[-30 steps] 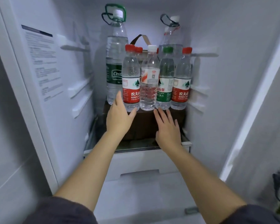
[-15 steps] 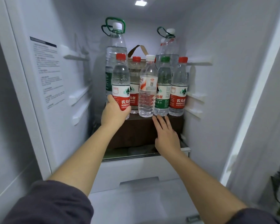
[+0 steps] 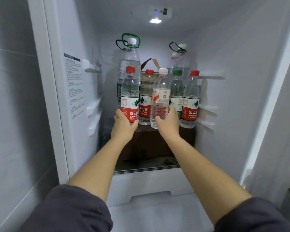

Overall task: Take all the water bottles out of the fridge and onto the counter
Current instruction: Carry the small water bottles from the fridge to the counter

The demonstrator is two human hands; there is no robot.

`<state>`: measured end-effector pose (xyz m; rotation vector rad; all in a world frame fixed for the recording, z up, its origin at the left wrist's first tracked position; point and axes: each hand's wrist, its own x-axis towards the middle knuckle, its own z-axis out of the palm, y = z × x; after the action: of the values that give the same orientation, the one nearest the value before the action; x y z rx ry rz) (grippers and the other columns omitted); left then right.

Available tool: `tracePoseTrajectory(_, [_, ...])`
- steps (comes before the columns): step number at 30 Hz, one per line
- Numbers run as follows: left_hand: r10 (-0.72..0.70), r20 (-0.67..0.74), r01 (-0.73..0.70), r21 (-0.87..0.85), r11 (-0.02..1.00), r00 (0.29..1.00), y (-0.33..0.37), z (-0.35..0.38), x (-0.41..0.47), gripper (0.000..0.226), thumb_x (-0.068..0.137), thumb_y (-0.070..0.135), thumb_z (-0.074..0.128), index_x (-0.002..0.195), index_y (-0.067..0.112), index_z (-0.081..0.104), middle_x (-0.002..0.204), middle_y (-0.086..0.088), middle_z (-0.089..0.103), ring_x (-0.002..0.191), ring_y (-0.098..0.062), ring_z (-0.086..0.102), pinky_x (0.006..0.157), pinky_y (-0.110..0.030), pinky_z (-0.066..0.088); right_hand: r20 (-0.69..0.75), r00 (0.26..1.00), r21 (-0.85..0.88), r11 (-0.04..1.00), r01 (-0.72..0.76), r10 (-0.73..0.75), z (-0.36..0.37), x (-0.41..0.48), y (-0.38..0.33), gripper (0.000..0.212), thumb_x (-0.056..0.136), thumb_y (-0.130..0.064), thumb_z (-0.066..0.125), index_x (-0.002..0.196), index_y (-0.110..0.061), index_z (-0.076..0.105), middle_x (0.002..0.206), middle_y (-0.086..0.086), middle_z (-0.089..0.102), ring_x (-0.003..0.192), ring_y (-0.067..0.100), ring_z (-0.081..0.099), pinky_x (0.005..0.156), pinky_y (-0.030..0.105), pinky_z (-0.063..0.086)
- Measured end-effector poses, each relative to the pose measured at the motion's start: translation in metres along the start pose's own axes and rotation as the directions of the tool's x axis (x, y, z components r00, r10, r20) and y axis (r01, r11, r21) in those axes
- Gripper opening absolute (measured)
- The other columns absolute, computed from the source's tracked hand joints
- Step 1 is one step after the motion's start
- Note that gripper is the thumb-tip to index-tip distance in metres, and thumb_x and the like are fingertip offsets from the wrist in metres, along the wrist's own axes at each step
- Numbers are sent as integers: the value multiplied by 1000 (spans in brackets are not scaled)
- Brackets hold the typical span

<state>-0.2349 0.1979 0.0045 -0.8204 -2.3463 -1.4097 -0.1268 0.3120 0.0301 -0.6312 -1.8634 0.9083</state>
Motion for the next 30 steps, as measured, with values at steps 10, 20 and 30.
tracePoseTrajectory(10, [-4,-55,8,69,998,999,-5,10,3,76,88,47,64,139,12,20,133,-10,43,109,-26,57,69,-33,43,-31,999,-166,985,-47,43,12,25,-10,68,80,-36,78,129,-8,40,127,9,51,112,25,57,81,32,50])
tracePoseTrajectory(20, [-5,-67,3,-26,1000,998,-3,3,-6,74,86,46,67,139,14,25,132,-8,47,109,-25,58,71,-32,46,62,997,-39,999,-34,36,4,12,-4,50,79,-31,78,115,-17,46,97,-7,58,89,15,61,65,23,43])
tracePoseTrajectory(30, [84,-47,-95,-315,944,995,-3,7,-89,79,80,37,76,140,22,27,131,2,49,108,-10,54,81,-26,50,-28,999,73,997,32,-30,-57,-46,27,60,69,-35,85,117,-26,52,98,-19,63,86,-8,60,64,4,43])
